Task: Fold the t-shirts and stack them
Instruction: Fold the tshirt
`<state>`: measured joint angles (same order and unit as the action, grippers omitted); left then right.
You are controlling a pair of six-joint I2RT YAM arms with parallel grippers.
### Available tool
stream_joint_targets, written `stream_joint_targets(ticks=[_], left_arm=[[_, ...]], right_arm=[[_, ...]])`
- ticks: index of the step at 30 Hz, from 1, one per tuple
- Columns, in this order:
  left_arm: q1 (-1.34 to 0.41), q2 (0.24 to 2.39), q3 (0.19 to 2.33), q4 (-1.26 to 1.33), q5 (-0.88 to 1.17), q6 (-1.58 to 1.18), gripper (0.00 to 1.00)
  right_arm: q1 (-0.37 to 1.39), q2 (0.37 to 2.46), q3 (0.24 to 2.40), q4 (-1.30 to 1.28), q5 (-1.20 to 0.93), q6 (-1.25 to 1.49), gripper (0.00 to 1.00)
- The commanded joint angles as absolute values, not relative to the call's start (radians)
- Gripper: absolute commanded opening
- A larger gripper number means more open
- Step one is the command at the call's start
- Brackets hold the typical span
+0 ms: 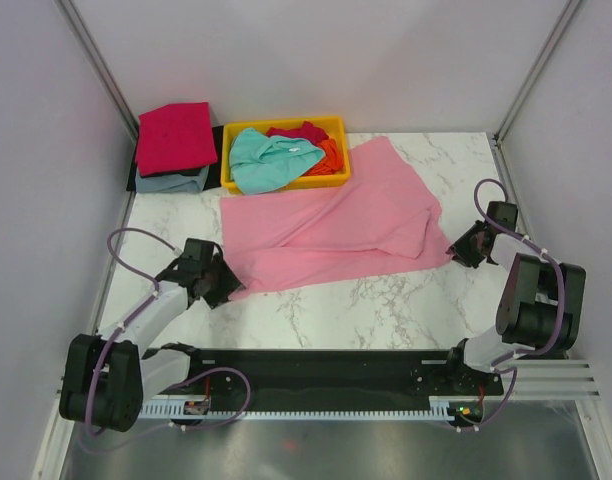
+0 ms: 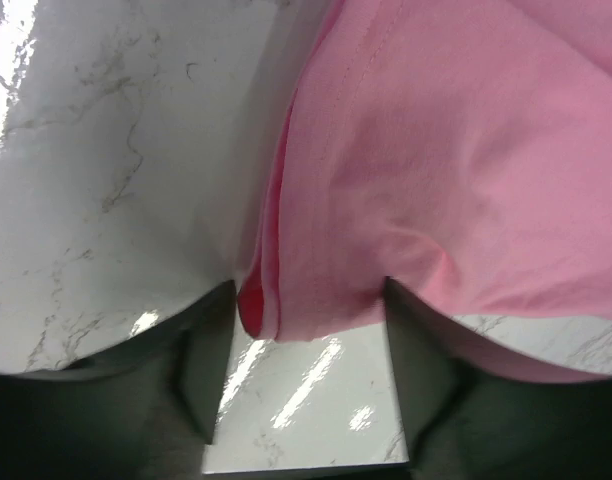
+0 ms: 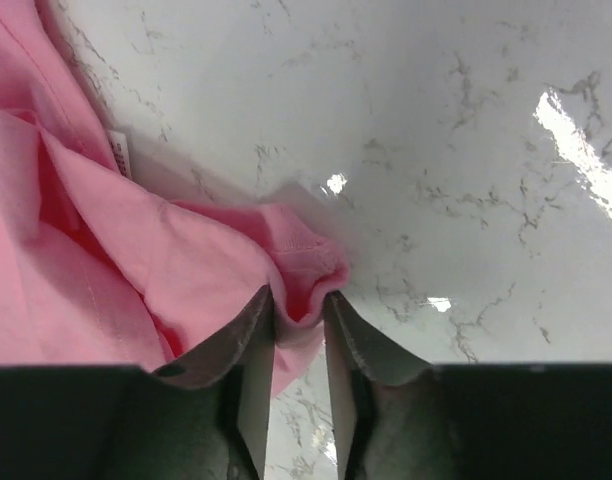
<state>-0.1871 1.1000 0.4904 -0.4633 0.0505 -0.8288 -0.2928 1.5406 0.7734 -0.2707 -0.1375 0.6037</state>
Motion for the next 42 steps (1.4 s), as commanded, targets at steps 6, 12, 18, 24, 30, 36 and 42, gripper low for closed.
stream_joint_targets(ticks=[6, 12, 18, 24, 30, 36, 42], left_arm=[[-0.19, 1.086, 0.452, -0.324, 0.003, -0.882, 0.14], [-0.189, 1.089, 0.557, -0.446, -0.057, -0.822, 0.02], [-0.189, 0.979, 0.525, -0.518, -0.064, -0.819, 0.02], [-0.195, 0.93, 0.517, -0.595, -0.054, -0.836, 0.02], [-0.195, 0.859, 0.48, -0.609, 0.067, -0.893, 0.53], [-0.193, 0.729, 0.601, -0.721, 0.072, -0.847, 0.85], [-0.193, 0.744, 0.813, -0.771, 0.008, -0.615, 0.81]], right_arm=[[-0.298, 1.546, 0.75, -0.218, -0.11, 0.604, 0.03], [-0.35, 1.451, 0.729, -0.274, -0.063, 0.614, 0.0], [-0.428, 1.324, 0.675, -0.34, -0.011, 0.608, 0.0], [-0.471, 1.223, 0.601, -0.38, -0.006, 0.607, 0.0], [-0.538, 1.203, 0.575, -0.42, -0.021, 0.583, 0.53], [-0.577, 1.149, 0.653, -0.483, -0.077, 0.563, 0.93], [-0.456, 0.997, 0.646, -0.466, -0.063, 0.607, 0.94]])
